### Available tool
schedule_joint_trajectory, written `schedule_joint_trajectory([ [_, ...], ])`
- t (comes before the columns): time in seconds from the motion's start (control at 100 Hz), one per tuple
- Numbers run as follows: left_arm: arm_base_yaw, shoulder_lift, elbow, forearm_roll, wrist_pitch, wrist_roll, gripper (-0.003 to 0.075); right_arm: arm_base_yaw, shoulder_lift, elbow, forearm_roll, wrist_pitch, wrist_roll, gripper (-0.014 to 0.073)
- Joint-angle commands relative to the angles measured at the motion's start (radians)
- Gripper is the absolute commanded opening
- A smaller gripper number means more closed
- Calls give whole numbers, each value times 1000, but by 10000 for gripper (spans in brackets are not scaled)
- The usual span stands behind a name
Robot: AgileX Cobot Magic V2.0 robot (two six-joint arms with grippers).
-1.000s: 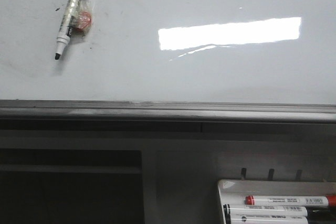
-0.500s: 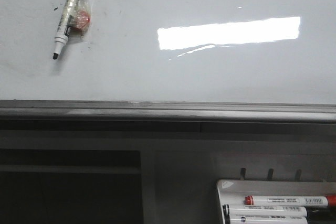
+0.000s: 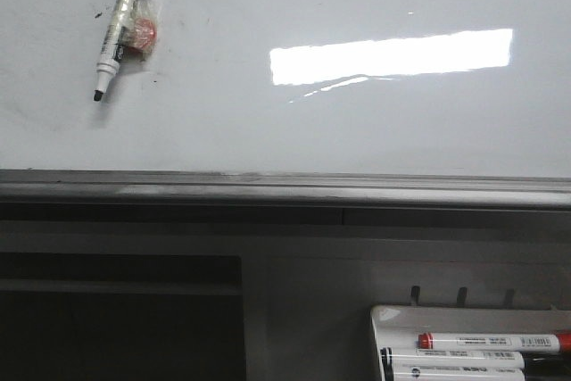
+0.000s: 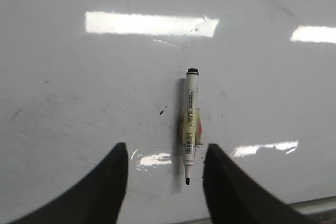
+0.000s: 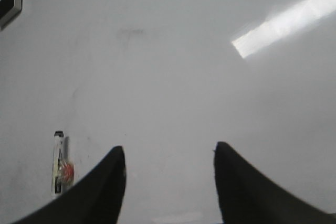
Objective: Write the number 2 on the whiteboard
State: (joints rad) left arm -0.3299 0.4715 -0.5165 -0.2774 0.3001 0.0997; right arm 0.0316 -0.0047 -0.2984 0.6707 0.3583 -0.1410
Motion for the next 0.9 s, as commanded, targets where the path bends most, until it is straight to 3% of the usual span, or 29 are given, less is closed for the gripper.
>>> schedule_joint_trajectory([
  [0.0,4,116,-89,4,-9,62,418,-8,44,-56,-2,10,-57,409],
  [0.22,-12,340,-184,-54,65,138,364,-8,71,-63,-2,28,-86,409],
  [0.51,-159,593,-331,-65,88,138,365,-8,73,-63,-5,28,-113,409],
  [0.89,-167,832,-456,-80,67,134,365,-8,84,-63,-5,31,-113,409],
])
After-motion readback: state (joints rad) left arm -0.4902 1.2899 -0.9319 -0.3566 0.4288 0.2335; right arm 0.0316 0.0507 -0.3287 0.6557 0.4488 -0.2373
